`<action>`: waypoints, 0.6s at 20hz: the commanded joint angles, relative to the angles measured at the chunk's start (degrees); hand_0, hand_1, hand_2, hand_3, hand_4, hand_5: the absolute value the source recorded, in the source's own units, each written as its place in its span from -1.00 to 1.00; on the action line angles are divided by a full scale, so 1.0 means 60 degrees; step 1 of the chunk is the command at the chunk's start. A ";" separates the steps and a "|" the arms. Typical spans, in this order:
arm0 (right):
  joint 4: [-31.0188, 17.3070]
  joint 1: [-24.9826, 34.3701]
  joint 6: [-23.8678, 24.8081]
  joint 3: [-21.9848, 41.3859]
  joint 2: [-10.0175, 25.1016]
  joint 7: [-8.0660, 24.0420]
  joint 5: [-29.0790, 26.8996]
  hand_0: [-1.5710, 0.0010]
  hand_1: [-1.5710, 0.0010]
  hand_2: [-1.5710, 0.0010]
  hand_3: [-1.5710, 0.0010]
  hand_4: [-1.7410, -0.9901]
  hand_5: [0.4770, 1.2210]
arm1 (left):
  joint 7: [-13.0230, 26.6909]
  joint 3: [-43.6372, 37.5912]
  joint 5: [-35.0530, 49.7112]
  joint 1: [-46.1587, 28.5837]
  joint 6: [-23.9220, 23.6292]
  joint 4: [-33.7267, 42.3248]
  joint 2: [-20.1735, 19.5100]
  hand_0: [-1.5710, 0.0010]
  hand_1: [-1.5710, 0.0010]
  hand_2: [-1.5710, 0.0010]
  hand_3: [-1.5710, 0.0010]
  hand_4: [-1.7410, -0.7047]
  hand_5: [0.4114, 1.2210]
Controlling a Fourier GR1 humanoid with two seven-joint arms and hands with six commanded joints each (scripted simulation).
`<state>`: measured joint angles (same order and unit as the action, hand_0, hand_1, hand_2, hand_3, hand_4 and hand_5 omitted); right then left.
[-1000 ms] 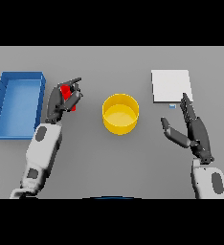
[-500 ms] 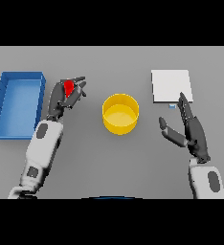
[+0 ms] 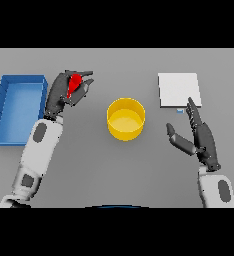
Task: Pick up the red beaker and tilt it to pour out 1 green nut into yellow bowl. Pick up the yellow bowl and place it on the metallic measuring scale.
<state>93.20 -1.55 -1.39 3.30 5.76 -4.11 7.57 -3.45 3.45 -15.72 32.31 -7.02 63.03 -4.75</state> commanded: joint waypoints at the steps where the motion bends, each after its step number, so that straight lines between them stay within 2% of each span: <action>1: -0.0012 0.0005 -0.0002 -0.0004 0.0046 0.0030 0.0038 1.00 1.00 1.00 1.00 0.24 -0.48 | 0.0164 0.0142 -0.0125 0.0021 -0.0001 0.0064 -0.0060 -0.99 -0.99 -0.99 -0.99 -0.76 0.86; 3: -0.0107 -0.0030 -0.0023 0.0040 -0.0042 -0.0087 0.0028 1.00 1.00 1.00 1.00 0.24 -0.46 | 0.0375 0.0358 -0.0270 0.0096 0.0002 0.0114 -0.0145 -0.99 -0.99 -0.99 -0.99 -0.76 0.83; 5: 0.0026 -0.0044 0.0004 0.0004 -0.0055 0.0073 -0.0038 1.00 1.00 1.00 1.00 0.24 -0.45 | 0.0556 0.0650 -0.0454 0.0197 0.0051 0.0211 -0.0281 -0.99 -0.99 -0.99 -0.99 -0.81 0.78; 10: 0.0031 -0.0009 0.0045 -0.0014 -0.0091 0.0243 -0.0038 1.00 1.00 1.00 1.00 0.24 -0.43 | 0.1363 0.2253 -0.2125 0.1212 0.0522 -0.0032 -0.1163 -1.00 -1.00 -1.00 -1.00 -0.94 0.78; 12: 0.0120 -0.0124 0.0092 0.0106 -0.0193 0.0119 0.0063 1.00 1.00 1.00 1.00 0.22 -0.42 | 0.1643 0.2985 -0.2789 0.1505 0.0913 0.0000 -0.1536 -1.00 -1.00 -1.00 -1.00 -0.96 0.81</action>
<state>93.91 -2.32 -0.87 3.95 4.58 -3.60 7.95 6.30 21.36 -32.29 41.34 -1.54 63.04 -13.94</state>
